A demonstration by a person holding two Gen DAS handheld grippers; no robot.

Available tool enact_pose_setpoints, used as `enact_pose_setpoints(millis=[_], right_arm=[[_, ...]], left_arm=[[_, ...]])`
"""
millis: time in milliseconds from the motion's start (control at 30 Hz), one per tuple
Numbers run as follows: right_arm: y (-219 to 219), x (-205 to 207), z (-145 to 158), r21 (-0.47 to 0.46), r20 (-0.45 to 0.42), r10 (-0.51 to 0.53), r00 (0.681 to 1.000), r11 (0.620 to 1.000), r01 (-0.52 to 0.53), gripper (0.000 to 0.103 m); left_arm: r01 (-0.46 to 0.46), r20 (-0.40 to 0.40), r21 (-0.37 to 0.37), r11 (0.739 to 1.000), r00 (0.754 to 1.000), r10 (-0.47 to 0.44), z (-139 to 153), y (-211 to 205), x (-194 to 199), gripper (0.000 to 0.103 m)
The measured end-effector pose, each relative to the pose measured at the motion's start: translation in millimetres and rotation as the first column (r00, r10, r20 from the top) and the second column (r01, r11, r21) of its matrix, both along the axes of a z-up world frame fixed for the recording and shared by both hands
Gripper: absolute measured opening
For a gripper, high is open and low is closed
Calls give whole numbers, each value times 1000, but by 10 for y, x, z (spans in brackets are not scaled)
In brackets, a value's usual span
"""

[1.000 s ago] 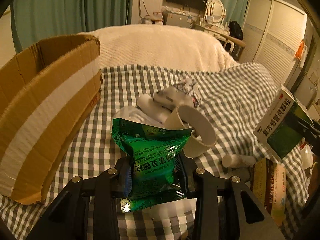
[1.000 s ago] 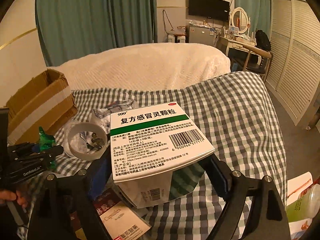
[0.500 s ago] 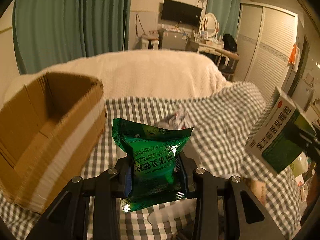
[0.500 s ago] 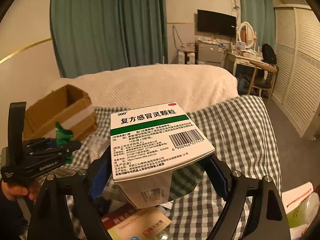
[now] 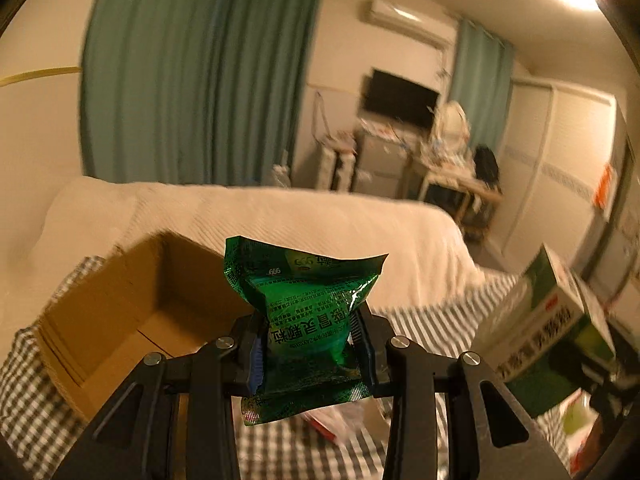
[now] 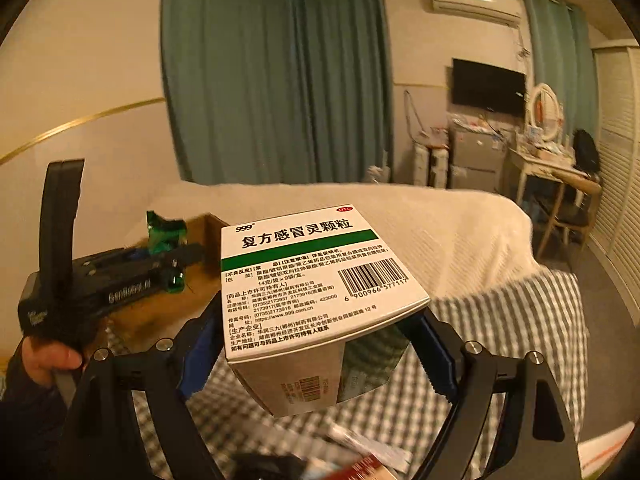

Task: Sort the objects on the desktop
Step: 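Carry packet and green-white box over the cardboard box and release both, then move both grippers back over the items on the bed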

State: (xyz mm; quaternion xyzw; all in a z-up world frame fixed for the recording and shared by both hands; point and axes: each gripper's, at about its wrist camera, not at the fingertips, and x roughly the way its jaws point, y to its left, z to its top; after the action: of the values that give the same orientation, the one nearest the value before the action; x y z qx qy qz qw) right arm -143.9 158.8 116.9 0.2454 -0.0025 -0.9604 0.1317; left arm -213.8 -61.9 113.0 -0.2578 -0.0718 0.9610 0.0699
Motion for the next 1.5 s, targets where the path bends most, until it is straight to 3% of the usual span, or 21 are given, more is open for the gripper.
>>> enact_pose_setpoints(millis=[133, 333, 700, 1033, 1100, 1233, 1500], right_arm=[[-299, -159, 156, -29, -23, 71, 997, 997, -71, 85], [-829, -447, 197, -29, -31, 166, 986, 986, -167, 85], [-1813, -1222, -252, -71, 89, 282, 955, 959, -276, 85], [-2014, -1516, -618, -107, 161, 288, 944, 956, -273, 85], [-2026, -1522, -607, -122, 151, 293, 944, 953, -276, 87], [-1880, -1473, -508, -158, 113, 250, 962, 960, -231, 98], [-1070, -972, -256, -101, 68, 121, 990, 988, -114, 98]], left_arm=[[-85, -7, 68, 994, 996, 85, 53, -434, -56, 37], [-193, 55, 85, 978, 981, 189, -283, -1050, -118, 37], [-237, 164, 30, 971, 959, 229, -814, -1373, -260, 37], [-269, 191, 8, 963, 946, 263, -925, -1434, -281, 38], [-281, 191, -5, 960, 942, 277, -921, -1428, -280, 46], [-287, 173, -10, 958, 943, 284, -883, -1415, -243, 84], [-240, 101, -35, 970, 965, 243, -701, -1186, -101, 89]])
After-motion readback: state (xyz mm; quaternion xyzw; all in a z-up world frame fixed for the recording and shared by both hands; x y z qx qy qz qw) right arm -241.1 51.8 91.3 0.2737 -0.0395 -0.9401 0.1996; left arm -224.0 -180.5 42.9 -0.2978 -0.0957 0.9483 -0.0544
